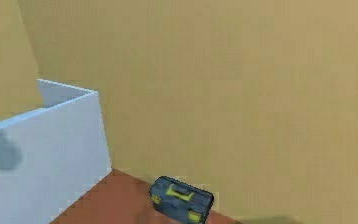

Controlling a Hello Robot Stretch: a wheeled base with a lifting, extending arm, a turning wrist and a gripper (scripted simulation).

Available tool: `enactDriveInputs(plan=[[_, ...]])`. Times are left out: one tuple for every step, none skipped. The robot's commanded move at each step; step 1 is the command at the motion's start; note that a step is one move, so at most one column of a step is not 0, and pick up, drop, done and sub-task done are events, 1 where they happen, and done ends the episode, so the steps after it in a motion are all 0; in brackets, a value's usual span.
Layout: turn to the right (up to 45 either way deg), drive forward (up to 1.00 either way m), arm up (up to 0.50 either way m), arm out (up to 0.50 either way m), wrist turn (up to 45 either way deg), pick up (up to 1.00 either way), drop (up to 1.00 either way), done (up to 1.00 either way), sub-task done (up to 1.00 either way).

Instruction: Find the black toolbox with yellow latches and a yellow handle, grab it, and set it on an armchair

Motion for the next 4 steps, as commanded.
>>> enactDriveInputs(plan=[[9.0, 0.00, 0.00, 0.00, 0.0, 0.00, 0.00, 0.00, 0.00], [0.0, 0.25, 0.00, 0.00, 0.0, 0.00, 0.00, 0.00, 0.00], [-45.0, 0.00, 0.00, 0.00, 0.0, 0.00, 0.00, 0.00, 0.00], [-45.0, 0.00, 0.00, 0.00, 0.0, 0.00, 0.00, 0.00, 0.00]])
